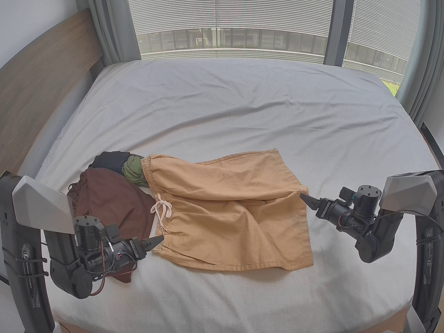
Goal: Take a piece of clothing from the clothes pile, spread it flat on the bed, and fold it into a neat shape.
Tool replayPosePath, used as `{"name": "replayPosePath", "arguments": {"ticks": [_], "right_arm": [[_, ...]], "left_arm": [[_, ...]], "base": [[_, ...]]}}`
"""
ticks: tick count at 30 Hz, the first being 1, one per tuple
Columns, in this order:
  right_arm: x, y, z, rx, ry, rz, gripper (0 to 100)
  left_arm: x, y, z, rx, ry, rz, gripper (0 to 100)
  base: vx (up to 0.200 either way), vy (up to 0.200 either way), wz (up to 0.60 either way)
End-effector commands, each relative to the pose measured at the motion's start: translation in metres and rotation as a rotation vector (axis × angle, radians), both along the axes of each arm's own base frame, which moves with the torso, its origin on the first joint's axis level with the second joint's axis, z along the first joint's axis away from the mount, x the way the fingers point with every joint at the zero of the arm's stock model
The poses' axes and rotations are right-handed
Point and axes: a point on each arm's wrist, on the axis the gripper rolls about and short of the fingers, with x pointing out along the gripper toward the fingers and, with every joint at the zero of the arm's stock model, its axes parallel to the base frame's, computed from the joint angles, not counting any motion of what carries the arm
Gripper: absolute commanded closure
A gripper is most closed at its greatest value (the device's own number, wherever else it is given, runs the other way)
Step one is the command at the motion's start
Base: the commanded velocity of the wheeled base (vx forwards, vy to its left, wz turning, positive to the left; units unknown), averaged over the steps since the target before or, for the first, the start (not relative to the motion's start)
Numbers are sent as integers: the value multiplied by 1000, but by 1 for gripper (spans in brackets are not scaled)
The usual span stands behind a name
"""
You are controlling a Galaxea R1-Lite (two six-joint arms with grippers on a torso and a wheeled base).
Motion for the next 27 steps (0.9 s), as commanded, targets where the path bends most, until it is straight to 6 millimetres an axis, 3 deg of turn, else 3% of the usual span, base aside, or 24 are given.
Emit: {"name": "replayPosePath", "arguments": {"ticks": [1,7,16,27], "right_arm": [[0,3,3,2,-11,7,0],[0,3,2,1,-10,6,0],[2,3,2,3,-15,5,0],[3,2,3,4,-21,4,0]], "left_arm": [[0,-4,-14,-9,53,-4,0],[4,-15,-21,-40,72,-10,0],[15,-14,-41,-21,87,21,0],[23,-16,-48,-4,74,56,0]], "base": [[0,0,0],[0,0,0],[0,0,0],[0,0,0]]}}
